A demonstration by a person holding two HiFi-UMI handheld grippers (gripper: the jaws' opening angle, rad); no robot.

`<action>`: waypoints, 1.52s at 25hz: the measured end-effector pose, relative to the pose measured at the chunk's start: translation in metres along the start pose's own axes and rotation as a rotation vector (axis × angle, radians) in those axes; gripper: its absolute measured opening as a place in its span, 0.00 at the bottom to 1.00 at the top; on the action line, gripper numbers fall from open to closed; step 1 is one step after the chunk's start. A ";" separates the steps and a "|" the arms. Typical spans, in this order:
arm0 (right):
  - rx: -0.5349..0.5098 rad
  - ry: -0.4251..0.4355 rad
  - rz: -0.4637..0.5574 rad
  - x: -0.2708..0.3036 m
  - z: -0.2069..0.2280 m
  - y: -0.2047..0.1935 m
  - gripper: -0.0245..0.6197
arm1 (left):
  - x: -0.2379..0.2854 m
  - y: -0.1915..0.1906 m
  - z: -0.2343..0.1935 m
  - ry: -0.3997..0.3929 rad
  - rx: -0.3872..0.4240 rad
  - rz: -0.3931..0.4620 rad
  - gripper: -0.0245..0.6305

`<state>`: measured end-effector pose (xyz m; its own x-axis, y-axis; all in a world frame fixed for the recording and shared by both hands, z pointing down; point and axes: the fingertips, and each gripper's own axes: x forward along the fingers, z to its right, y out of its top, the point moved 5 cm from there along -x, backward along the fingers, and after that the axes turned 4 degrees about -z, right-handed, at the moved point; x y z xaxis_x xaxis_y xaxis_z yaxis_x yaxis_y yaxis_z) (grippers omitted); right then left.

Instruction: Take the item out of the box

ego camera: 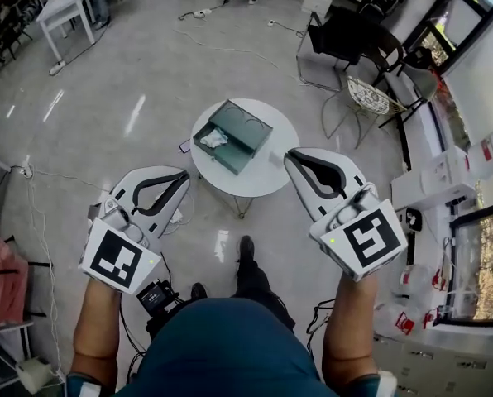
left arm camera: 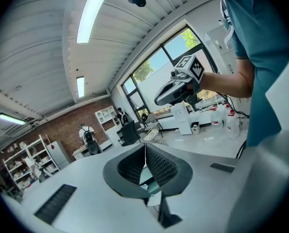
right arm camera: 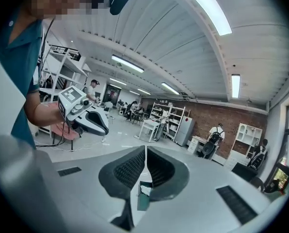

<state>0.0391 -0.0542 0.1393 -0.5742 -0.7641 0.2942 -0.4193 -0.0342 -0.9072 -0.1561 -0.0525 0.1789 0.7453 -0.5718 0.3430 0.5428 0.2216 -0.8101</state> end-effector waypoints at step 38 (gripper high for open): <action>0.092 0.156 -0.060 0.159 0.202 -0.127 0.10 | 0.245 -0.112 -0.104 0.030 -0.198 -0.225 0.07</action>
<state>0.1433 -0.3015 0.2406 -0.6550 -0.6498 0.3855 -0.3942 -0.1414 -0.9081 -0.0751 -0.2997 0.3039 0.6017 -0.6130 0.5121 0.6045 -0.0696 -0.7935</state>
